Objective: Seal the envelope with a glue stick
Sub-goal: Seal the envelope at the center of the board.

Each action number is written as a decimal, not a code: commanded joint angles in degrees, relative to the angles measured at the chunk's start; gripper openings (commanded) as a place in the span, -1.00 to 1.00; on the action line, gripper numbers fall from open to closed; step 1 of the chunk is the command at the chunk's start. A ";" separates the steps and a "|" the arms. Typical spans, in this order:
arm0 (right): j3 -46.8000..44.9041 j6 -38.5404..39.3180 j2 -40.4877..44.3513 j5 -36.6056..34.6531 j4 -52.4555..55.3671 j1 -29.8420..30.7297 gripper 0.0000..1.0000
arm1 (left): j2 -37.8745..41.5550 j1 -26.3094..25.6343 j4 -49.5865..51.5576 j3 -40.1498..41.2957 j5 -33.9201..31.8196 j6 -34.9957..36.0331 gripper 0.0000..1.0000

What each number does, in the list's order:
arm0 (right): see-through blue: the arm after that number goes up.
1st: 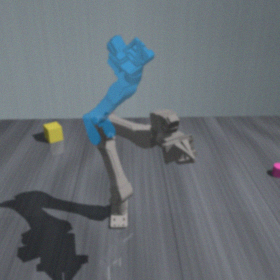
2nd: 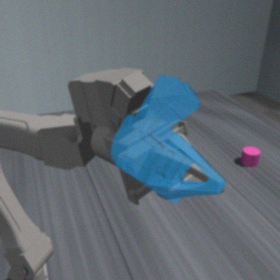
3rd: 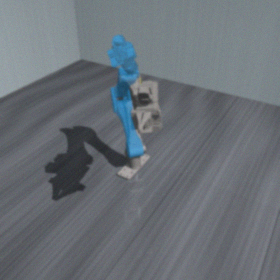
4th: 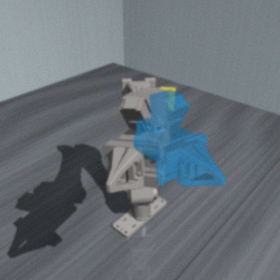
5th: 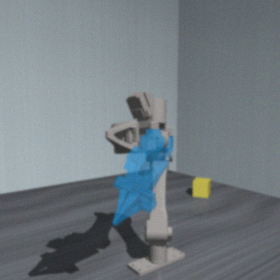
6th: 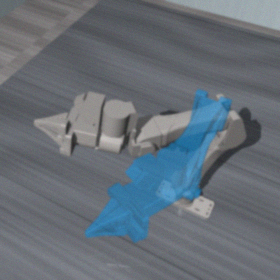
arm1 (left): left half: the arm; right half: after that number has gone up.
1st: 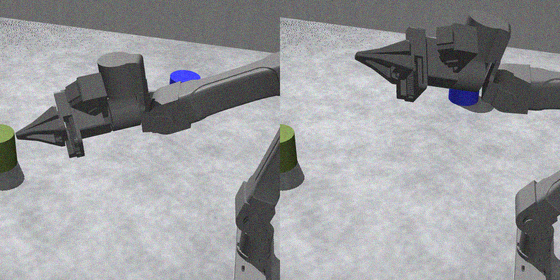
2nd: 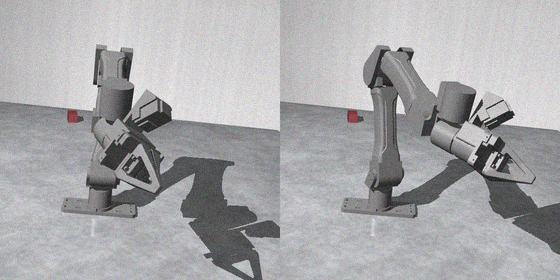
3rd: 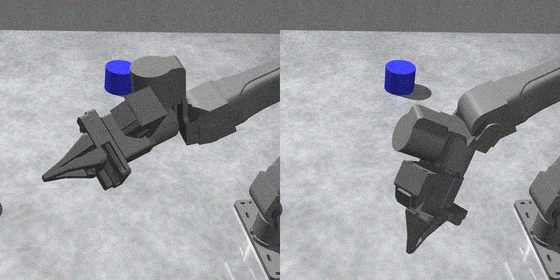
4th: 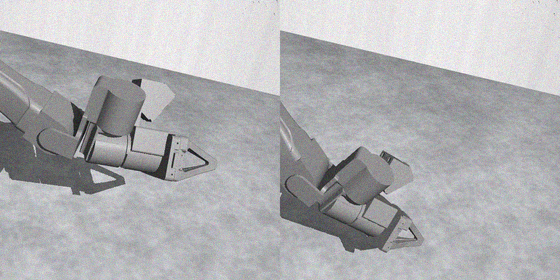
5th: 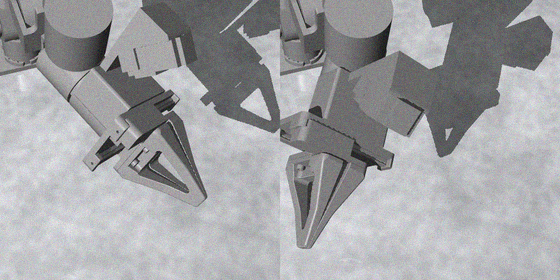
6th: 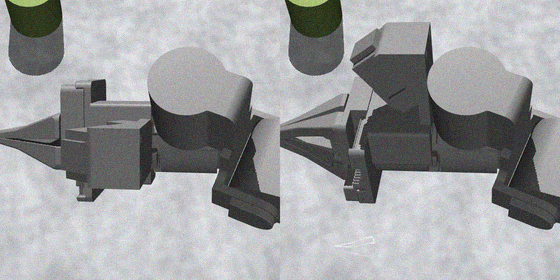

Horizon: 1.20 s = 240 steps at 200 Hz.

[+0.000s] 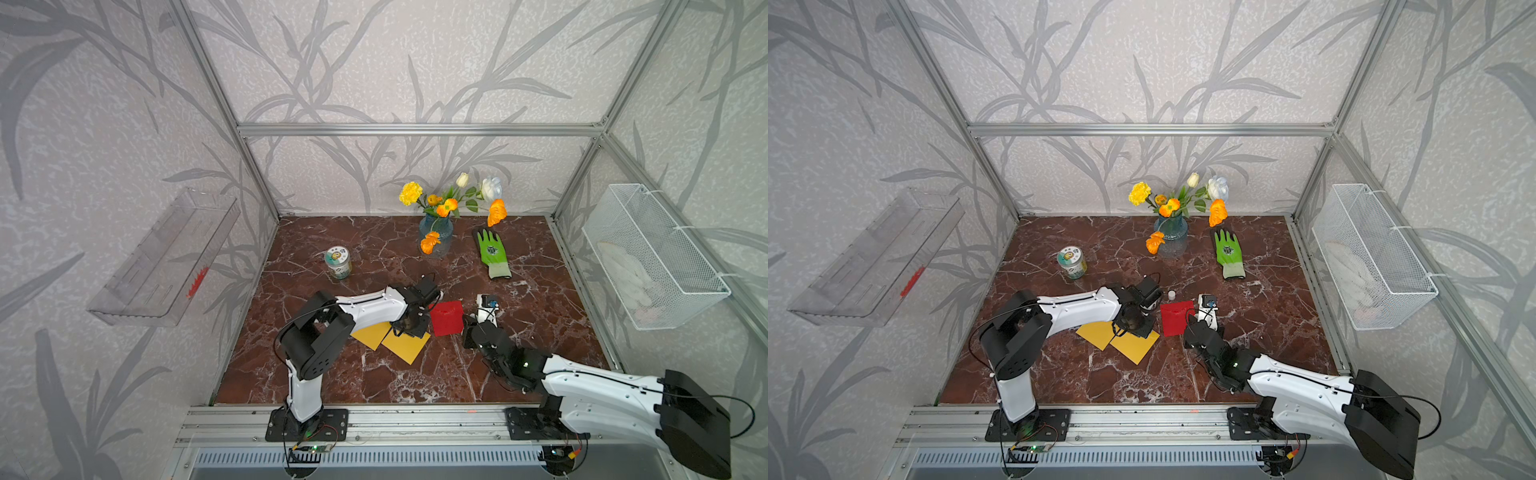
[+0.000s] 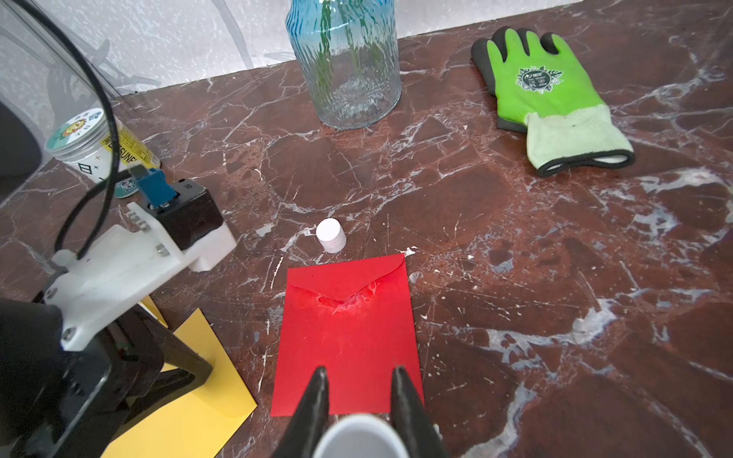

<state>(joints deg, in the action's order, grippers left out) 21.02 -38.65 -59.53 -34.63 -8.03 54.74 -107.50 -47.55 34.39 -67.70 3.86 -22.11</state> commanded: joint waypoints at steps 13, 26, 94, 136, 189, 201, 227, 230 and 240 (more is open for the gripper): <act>-0.36 -1.86 0.73 -2.84 1.84 -0.17 -1.00 | -6.41 0.22 0.94 5.97 6.40 -0.74 -0.74; -0.19 -2.07 0.73 -3.05 2.36 -0.20 -1.00 | -6.57 0.51 1.24 6.31 5.80 -0.66 -0.73; -0.34 -3.01 0.02 -4.47 3.37 -0.16 -1.00 | -6.61 0.35 4.28 5.83 -0.26 1.81 -0.47; -0.61 -3.02 0.68 -5.18 4.42 -0.30 -1.00 | -8.23 -0.50 6.33 4.92 -1.95 2.22 -0.44; -1.67 -2.92 2.60 -5.46 4.32 -0.86 -1.00 | -10.26 -2.19 8.41 3.43 -3.18 1.57 -0.40; -1.93 -2.84 3.26 -5.57 4.49 -0.95 -1.00 | -10.40 -2.38 8.12 3.78 -2.31 0.91 -0.40; -2.56 -2.35 5.30 -5.68 5.09 -1.04 -1.00 | -9.79 -2.20 5.27 6.11 3.90 -0.59 -0.36; -2.60 -2.33 5.56 -5.71 5.19 -1.13 -1.00 | -9.75 -2.20 5.11 6.36 4.07 -0.79 -0.36; -2.87 -2.30 6.33 -5.82 5.72 -1.19 -1.00 | -9.91 -2.20 5.29 6.79 4.38 -0.83 -0.35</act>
<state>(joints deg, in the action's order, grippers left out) 19.11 -41.10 -55.48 -38.72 -4.16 53.98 -109.30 -49.89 36.10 -68.58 1.13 -21.32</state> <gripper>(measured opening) 0.252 0.322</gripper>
